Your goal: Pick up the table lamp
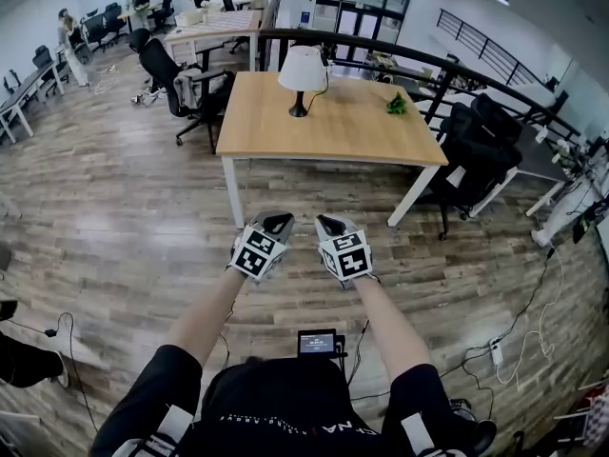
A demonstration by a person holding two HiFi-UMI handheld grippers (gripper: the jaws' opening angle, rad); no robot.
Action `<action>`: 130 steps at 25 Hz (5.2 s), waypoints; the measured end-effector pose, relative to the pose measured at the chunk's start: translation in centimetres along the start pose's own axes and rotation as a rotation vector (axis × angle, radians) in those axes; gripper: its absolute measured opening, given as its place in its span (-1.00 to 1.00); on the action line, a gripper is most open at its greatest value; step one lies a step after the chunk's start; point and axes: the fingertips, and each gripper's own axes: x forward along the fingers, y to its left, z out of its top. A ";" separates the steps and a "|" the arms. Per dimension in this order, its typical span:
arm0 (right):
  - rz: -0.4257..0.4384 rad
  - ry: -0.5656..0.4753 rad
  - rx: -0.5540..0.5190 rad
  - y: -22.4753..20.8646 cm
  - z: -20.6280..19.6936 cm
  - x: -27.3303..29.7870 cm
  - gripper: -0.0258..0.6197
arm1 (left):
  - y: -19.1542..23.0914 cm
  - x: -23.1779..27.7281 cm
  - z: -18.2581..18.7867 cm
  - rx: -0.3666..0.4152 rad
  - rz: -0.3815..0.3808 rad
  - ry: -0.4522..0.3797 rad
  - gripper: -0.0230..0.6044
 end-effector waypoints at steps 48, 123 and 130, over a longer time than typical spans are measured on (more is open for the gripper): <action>-0.009 0.064 0.218 -17.2 1.2 20.1 -0.81 | 17.0 20.0 -2.9 -0.082 -0.037 0.061 -0.87; 0.182 0.013 0.298 -46.8 15.3 60.0 -0.80 | 50.3 56.8 3.1 -0.189 0.062 0.121 -0.86; 0.142 0.018 0.292 -47.0 15.9 60.5 -0.81 | 51.3 57.1 3.5 -0.184 0.035 0.101 -0.87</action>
